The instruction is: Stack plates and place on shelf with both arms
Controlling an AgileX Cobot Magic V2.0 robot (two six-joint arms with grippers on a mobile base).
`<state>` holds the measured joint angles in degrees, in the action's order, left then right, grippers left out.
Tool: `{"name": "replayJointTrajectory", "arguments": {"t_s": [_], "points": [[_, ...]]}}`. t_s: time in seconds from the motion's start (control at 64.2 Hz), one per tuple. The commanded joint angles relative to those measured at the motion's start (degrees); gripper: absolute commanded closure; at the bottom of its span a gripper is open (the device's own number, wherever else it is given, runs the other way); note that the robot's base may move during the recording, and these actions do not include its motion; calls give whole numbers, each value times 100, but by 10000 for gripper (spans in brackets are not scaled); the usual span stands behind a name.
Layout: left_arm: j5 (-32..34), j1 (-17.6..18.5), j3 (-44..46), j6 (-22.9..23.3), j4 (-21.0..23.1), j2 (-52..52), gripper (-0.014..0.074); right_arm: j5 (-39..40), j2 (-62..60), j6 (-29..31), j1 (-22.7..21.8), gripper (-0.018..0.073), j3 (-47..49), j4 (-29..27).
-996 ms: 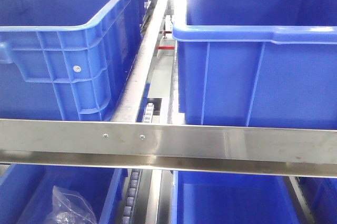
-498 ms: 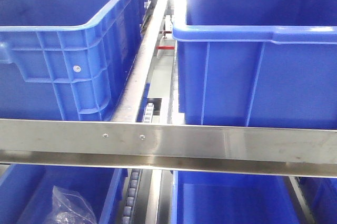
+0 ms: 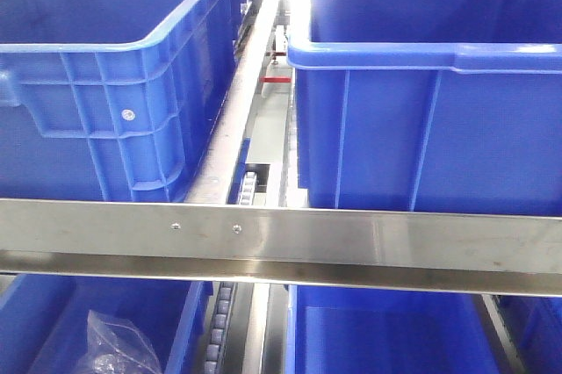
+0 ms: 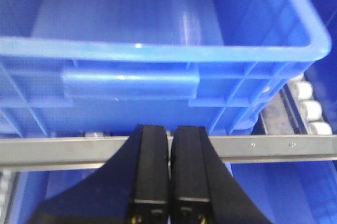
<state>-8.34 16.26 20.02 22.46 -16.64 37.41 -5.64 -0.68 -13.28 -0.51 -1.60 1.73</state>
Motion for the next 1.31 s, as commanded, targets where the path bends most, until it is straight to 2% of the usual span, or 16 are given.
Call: {"name": "replayJointTrajectory", "arguments": {"t_s": [0.0,0.156,0.451,0.654,1.105,1.152,1.183,1.23,1.292], "points": [[618,-13,-165,34,-176,-546,499,465,-103,16,-22,544,-10,17],[965,-13,-1037,34,-242,-1784,499,465,-103,16,-22,544,-10,17],[834,-336,-2072,34,-232,-3912,499,465,-103,16,-22,544,-10,17],[666,-442,-2060,34,-269,-3901,499,465,-103,16,-22,544,-10,17],[834,-469,-2060,23,-178,-3901,499,465,-103,16,-22,544,-10,17],[897,-469,-2060,-176,-13,-3901,499,465,-103,16,-22,544,-10,17],[926,-469,-2060,-510,186,-3901,499,465,-103,16,-22,544,-10,17],[961,-469,-2060,-1214,707,-3901,499,465,-103,16,-22,544,-10,17],[993,-492,-2060,-1753,1078,-3901,499,465,-103,16,-22,544,-10,17]]}}
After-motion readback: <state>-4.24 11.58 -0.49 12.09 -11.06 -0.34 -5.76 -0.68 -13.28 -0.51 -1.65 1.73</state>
